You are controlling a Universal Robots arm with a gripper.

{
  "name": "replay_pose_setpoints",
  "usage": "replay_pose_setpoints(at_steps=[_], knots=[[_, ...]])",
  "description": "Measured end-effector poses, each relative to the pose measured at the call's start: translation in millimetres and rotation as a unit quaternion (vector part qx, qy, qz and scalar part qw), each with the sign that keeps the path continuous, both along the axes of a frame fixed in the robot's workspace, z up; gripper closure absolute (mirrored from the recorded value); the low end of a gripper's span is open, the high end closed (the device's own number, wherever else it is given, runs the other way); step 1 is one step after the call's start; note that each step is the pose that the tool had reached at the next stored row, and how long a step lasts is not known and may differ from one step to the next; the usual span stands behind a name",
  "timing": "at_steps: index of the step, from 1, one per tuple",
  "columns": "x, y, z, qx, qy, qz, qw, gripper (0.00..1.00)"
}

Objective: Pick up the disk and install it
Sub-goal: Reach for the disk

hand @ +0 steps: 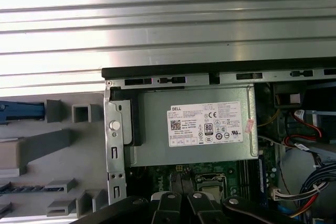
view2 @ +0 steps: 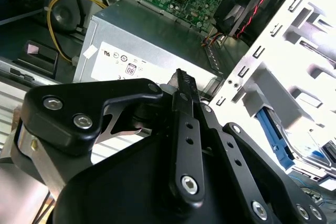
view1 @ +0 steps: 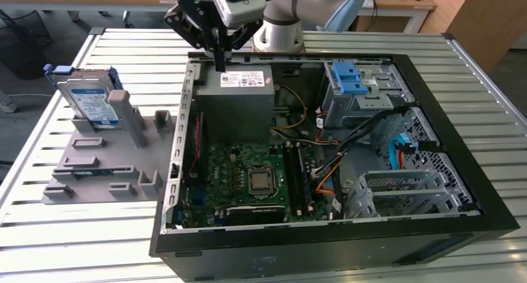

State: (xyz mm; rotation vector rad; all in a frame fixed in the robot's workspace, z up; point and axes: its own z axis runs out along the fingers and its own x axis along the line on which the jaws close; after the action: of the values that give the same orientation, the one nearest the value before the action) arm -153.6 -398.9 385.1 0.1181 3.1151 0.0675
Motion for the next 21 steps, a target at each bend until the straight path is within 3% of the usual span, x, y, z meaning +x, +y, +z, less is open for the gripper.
replay_pose_setpoints(at_steps=[7,21], knots=[[-3.4,0.9,-0.3,0.0,0.0,0.0,1.0,0.89],[-21.3,6.3,-0.6,0.0,0.0019,0.0,1.0,0.89]])
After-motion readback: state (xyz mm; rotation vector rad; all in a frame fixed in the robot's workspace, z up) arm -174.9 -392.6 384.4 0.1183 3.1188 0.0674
